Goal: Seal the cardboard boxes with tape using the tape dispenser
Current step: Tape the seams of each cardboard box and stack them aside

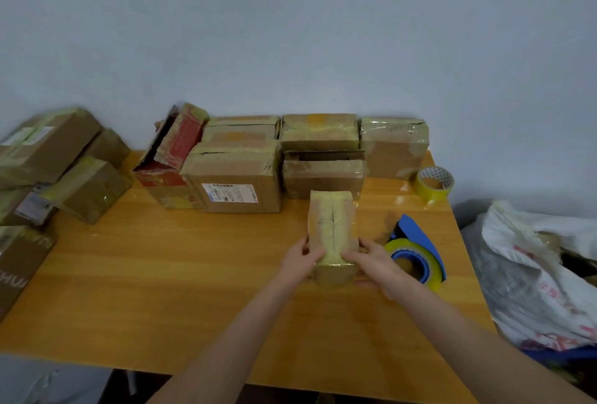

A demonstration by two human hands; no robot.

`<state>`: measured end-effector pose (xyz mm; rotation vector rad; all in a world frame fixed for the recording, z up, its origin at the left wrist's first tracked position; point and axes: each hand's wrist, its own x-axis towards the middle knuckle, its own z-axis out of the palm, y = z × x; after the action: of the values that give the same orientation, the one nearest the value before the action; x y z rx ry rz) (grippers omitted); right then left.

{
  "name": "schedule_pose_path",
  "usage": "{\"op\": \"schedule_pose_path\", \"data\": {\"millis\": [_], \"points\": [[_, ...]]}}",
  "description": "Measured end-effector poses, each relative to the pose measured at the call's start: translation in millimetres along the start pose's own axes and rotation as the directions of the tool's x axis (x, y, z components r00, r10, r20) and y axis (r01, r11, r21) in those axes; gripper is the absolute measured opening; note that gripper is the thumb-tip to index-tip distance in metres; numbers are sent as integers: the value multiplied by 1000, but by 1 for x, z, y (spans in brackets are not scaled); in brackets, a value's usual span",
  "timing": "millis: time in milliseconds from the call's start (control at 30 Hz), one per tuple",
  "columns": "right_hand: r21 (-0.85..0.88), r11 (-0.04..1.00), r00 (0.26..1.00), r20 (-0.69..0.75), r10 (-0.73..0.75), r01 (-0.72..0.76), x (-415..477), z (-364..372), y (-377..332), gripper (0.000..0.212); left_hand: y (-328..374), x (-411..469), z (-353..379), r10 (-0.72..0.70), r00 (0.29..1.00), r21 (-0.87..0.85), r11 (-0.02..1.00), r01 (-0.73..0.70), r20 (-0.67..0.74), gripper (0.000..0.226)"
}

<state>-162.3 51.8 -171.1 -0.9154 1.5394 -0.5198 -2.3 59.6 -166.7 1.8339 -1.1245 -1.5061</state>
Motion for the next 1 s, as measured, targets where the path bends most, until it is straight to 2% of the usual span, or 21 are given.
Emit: {"op": "schedule_pose_path", "data": {"millis": [67, 167, 333, 433, 600, 833, 900, 1000], "points": [[41, 997, 998, -24, -62, 63, -2, -1, 2, 55, -2, -6, 1, 104, 995, -6, 995, -104, -6, 54], [20, 986, 983, -88, -162, 164, -8, -3, 2, 63, -1, -16, 0, 230, 972, -41, 972, -232, -49, 57], [-58, 954, 948, -108, -300, 295, -21, 18, -6, 72, 5, -38, -9, 300, 922, 6, 951, -308, -246, 46], [-64, 928, 926, -63, -371, 368, -34, 54, -17, 71, -3, -54, -44, 296, 884, 22, 951, -309, -361, 36], [-88, 874, 877, 99, -471, 479, -55, 138, -51, 64, -24, -79, -130, 247, 762, 30, 957, -287, -598, 14], [-154, 806, 815, 217, -537, 572, -52, 284, -99, 65, -67, -86, -271, 201, 646, 24, 962, -273, -736, 14], [-158, 822, 828, 247, -503, 547, -42, 336, -113, 67, -85, -79, -320, 215, 638, 73, 968, -240, -740, 16], [-115, 899, 872, 321, -369, 422, -30, 416, -129, 58, -119, -66, -399, 195, 682, 164, 980, -110, -705, 23]]}}
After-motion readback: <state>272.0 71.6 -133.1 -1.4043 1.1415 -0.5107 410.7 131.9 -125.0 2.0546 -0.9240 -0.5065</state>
